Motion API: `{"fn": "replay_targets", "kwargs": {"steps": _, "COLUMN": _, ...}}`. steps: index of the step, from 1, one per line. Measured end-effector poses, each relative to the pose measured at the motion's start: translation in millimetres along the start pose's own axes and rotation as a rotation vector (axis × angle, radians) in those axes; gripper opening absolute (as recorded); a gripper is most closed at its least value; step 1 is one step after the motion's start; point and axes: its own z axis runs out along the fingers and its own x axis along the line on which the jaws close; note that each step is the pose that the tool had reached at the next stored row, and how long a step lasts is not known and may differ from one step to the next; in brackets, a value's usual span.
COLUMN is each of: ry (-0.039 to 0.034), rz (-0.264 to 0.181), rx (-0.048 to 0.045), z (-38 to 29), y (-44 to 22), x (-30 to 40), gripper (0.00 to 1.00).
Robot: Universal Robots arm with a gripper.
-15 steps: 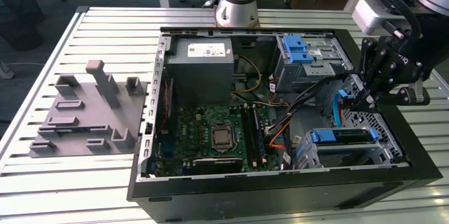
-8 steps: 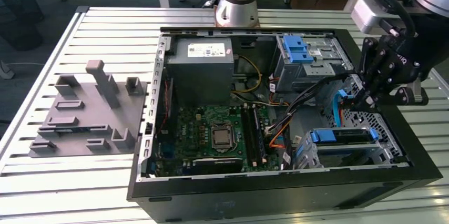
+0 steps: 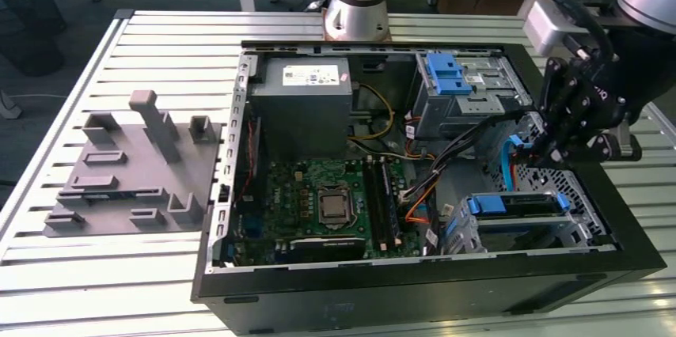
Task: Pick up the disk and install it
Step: 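Insert the first disk wire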
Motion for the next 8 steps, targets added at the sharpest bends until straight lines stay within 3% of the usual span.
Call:
{"fn": "replay_targets", "kwargs": {"steps": 3, "ry": -0.0013, "rz": 0.000, "rx": 0.0116, "z": 1.8, "y": 0.7, "x": -0.3, "gripper": 0.25}}
{"fn": "replay_targets", "kwargs": {"steps": 8, "ry": -0.0016, "rz": 0.000, "rx": 0.0188, "z": 2.5, "y": 1.1, "x": -0.4, "gripper": 0.24}}
